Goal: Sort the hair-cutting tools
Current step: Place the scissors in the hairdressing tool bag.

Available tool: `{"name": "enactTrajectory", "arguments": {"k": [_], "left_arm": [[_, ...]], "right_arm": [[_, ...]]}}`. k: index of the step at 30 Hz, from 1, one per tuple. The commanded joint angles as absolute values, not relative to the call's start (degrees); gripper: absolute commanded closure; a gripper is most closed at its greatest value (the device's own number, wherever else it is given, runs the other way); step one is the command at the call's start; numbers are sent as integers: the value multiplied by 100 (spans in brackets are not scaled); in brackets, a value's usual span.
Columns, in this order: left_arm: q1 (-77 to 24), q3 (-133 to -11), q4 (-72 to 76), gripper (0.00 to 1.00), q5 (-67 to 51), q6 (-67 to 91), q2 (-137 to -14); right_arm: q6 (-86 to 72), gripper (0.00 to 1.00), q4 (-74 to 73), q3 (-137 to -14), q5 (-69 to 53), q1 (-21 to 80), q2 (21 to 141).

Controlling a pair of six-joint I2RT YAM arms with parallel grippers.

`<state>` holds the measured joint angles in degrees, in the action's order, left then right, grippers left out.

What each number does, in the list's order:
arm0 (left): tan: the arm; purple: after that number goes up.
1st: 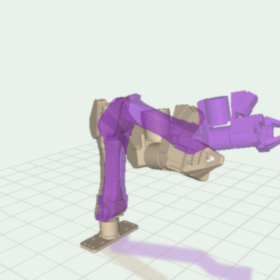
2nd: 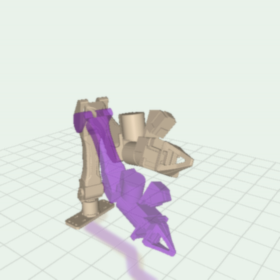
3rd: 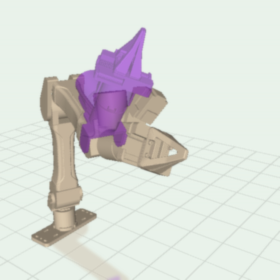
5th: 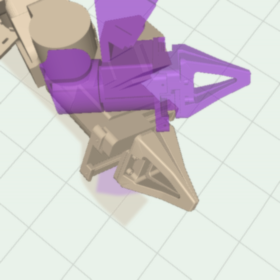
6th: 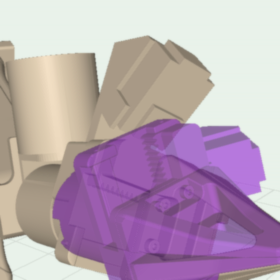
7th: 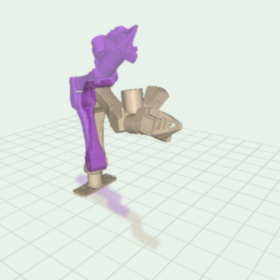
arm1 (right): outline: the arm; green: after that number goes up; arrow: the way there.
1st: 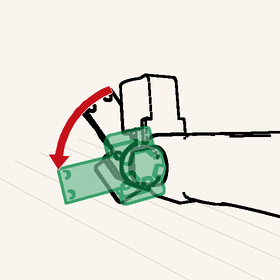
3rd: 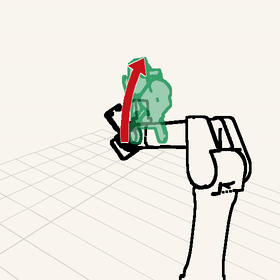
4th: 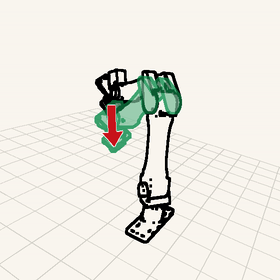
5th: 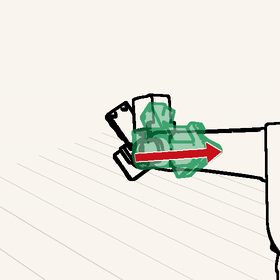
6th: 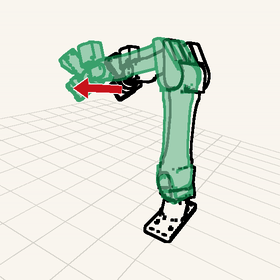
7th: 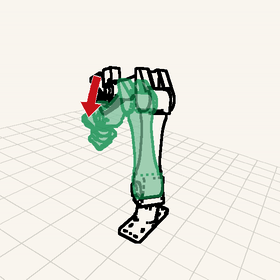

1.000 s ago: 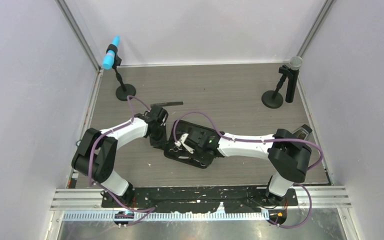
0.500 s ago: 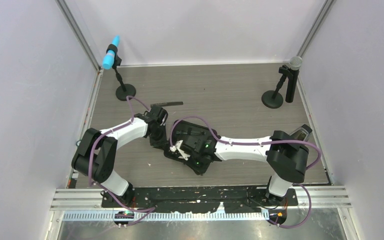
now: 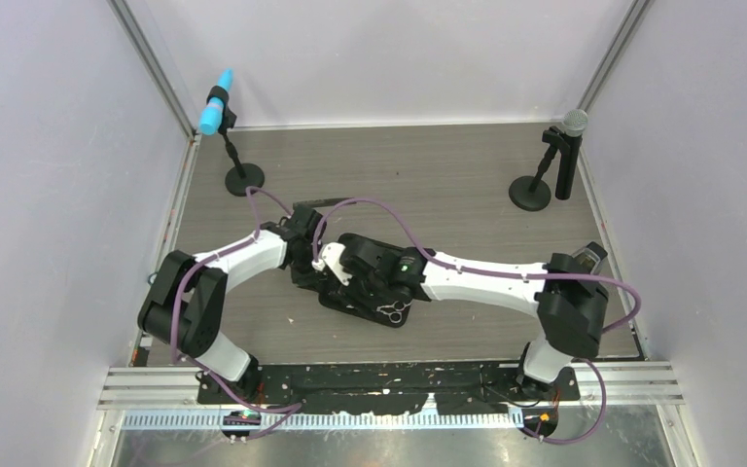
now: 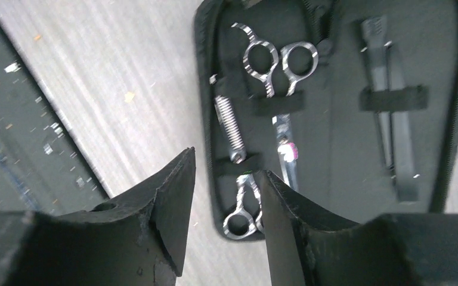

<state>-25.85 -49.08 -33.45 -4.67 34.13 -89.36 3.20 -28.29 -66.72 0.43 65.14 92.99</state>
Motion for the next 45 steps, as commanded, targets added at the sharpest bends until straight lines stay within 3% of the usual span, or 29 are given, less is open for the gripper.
{"name": "enactTrajectory", "arguments": {"k": [1, 16, 32, 38, 45], "left_arm": [[-2558, -4676, -3107, 90, -426, 3374, -8870], [-2434, -4264, -2637, 90, -988, 3536, -8893], [-2417, -4263, -2629, 91, -1031, 3546, -8923], [-2417, -4236, -2645, 91, -1024, 3548, -8895], [-2417, -4203, -2663, 91, -1000, 3542, -8854]], "right_arm": [[1007, 49, -2393, -6904, 602, 6430, 9792], [1256, 49, -1843, -6584, 452, 6438, 10431], [1315, 47, -1739, -6296, -65, 6442, 10317], [1130, 52, -1665, -6377, 758, 6403, 10647], [913, 62, -1497, -6308, 677, 6279, 10676]]}}
